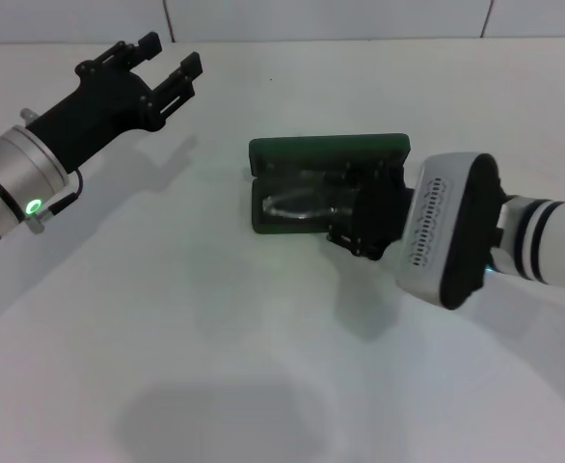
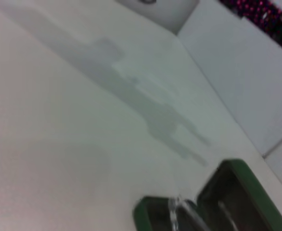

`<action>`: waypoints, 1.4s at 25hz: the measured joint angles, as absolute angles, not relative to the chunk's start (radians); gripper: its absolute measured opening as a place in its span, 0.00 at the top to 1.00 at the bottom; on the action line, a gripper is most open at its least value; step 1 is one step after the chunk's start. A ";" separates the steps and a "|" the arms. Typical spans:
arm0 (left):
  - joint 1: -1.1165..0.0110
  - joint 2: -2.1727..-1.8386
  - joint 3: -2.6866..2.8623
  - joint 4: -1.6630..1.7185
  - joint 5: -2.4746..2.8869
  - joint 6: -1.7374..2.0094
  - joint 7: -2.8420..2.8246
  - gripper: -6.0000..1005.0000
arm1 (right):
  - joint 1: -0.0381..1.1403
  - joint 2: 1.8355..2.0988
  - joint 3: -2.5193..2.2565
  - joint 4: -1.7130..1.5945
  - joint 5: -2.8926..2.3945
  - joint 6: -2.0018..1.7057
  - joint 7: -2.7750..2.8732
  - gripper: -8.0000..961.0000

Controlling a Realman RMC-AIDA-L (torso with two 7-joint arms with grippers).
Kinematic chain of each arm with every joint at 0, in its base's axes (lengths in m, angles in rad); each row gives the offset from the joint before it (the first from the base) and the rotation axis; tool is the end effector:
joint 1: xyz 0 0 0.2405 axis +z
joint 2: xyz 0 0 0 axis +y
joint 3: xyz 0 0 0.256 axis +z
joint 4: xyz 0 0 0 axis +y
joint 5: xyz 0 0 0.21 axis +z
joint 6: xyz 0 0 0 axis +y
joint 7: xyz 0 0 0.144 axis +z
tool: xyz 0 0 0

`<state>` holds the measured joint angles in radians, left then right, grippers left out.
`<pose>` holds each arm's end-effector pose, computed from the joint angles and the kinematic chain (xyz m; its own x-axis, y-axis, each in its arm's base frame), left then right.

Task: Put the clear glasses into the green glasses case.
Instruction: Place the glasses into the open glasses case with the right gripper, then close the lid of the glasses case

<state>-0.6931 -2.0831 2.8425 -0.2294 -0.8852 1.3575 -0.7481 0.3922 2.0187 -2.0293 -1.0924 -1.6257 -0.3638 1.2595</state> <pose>-0.2702 0.3721 -0.0085 0.6687 0.0314 0.7429 0.5923 -0.6265 -0.5067 0.1794 0.3453 -0.1030 0.9705 0.2396 0.0252 0.2082 -0.7815 -0.5881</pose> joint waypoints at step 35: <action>-1.032 -2.088 2.842 -0.174 -0.263 0.992 -1.172 0.39 | 0.404 1.989 -0.650 -0.412 -1.369 -1.679 1.004 0.48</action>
